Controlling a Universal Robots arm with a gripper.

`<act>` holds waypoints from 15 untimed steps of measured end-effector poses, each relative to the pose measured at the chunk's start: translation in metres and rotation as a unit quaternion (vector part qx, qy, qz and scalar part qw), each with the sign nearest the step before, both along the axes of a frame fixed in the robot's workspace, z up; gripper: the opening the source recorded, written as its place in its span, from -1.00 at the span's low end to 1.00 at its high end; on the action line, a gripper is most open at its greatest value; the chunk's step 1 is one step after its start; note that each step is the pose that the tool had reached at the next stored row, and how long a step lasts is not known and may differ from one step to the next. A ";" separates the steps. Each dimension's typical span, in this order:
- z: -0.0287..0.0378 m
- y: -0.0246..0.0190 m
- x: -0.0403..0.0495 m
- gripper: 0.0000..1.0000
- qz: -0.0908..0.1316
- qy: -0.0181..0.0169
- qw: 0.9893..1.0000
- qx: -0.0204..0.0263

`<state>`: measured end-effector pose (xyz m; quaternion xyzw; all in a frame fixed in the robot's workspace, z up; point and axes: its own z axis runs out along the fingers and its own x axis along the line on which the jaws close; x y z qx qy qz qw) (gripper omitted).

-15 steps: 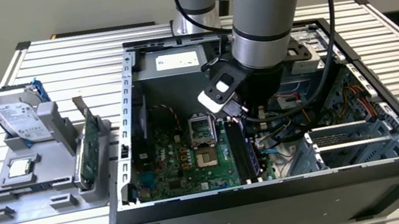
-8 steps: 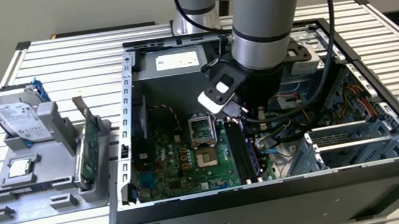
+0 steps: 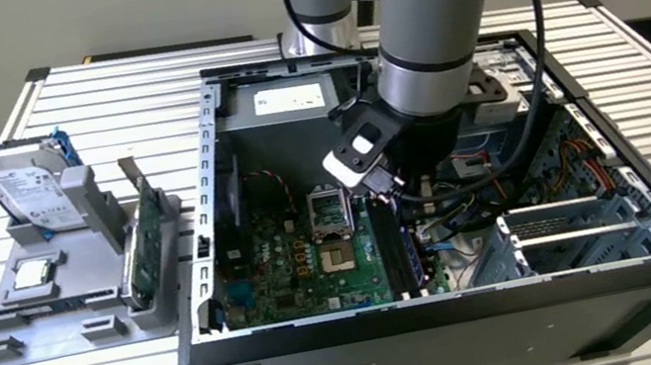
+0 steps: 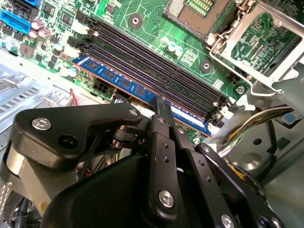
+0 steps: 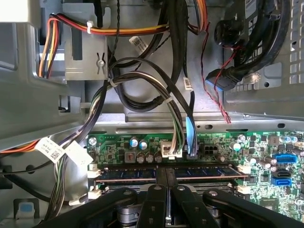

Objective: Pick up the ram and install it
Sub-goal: 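Press down the ram until it locks into place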

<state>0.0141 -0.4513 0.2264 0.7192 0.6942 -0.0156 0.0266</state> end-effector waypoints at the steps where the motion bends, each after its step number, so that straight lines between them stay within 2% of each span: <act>1: -0.0003 0.0000 0.0000 -1.00 0.000 0.000 1.000 0.000; 15: -0.0074 -0.0001 0.0000 -1.00 0.000 0.000 1.000 0.000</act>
